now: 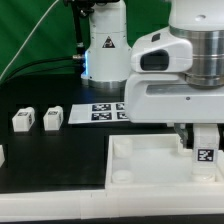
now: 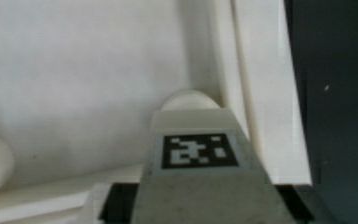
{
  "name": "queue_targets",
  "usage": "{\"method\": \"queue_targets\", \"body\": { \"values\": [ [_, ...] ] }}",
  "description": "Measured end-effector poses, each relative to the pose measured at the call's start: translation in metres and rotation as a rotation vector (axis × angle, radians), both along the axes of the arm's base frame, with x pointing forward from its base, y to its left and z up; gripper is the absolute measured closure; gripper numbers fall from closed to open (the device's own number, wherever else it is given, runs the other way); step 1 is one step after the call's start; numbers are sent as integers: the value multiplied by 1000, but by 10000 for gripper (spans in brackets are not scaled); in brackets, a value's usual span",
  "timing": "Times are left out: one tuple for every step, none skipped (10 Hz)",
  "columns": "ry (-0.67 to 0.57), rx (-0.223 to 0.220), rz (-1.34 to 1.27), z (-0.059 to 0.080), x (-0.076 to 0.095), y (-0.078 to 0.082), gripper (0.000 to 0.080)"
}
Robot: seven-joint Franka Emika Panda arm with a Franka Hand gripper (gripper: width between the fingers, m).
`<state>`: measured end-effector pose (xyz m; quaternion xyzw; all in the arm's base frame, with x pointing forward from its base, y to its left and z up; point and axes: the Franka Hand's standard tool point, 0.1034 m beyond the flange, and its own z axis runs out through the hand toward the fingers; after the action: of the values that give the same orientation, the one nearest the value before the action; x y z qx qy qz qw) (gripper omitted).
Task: Assemble one leg
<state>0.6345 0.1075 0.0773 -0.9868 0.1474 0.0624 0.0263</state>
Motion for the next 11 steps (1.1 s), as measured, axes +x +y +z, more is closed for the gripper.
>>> {"method": "queue_targets", "body": {
  "values": [
    [-4, -12, -133, 0, 1, -1, 509],
    [-2, -20, -212, 0, 1, 0, 509],
    [9, -35, -357, 0, 1, 2, 509],
    [19, -48, -476, 0, 0, 3, 509],
    [29, -62, -593, -1, 0, 3, 509],
    [38, -75, -712, -1, 0, 3, 509],
    [45, -85, -800, -1, -1, 3, 509],
    [50, -93, -868, -1, -1, 3, 509],
    [64, -105, -1018, -1, -1, 3, 509],
    [75, -115, -1133, -1, -1, 3, 509],
    [82, -119, -1196, -2, -1, 3, 509]
  ]
}}
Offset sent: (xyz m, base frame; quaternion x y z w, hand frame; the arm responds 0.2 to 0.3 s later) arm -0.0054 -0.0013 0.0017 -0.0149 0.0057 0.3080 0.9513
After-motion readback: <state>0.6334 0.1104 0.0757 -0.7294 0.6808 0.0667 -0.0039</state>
